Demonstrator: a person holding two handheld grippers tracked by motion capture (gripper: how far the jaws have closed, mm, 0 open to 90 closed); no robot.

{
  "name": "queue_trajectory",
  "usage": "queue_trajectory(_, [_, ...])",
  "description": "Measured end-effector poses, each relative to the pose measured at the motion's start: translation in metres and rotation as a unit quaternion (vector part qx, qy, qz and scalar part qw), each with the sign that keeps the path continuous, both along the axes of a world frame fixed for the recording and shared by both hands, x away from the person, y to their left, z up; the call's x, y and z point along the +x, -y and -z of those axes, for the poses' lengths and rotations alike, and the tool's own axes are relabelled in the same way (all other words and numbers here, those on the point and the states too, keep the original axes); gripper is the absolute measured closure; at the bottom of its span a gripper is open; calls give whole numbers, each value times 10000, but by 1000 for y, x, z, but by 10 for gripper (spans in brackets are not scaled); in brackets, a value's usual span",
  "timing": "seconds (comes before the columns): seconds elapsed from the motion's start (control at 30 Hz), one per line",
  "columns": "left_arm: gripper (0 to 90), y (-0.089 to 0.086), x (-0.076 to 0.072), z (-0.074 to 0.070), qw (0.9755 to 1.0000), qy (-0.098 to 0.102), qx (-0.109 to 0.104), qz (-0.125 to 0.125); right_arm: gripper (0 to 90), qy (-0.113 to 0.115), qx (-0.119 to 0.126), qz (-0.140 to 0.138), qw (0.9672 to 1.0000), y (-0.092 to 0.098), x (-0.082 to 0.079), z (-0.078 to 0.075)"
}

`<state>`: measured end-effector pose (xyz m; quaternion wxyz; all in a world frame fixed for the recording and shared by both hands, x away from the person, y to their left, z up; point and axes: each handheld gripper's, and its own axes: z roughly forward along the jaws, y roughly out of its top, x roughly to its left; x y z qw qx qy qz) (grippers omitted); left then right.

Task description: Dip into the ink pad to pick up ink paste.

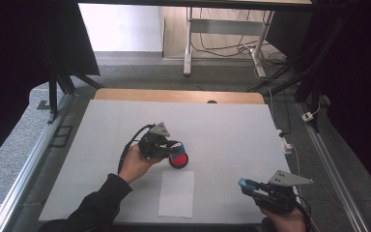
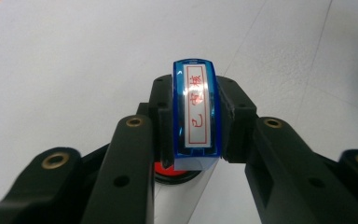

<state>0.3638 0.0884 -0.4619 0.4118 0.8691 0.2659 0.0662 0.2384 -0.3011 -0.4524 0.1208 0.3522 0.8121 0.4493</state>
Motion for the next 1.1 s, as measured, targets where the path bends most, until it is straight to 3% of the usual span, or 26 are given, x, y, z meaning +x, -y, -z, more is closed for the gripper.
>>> queue_trajectory(1.1, [695, 13, 10, 28, 9993, -143, 357, -26, 687, 12, -9, -5, 10000, 0, -1, 0])
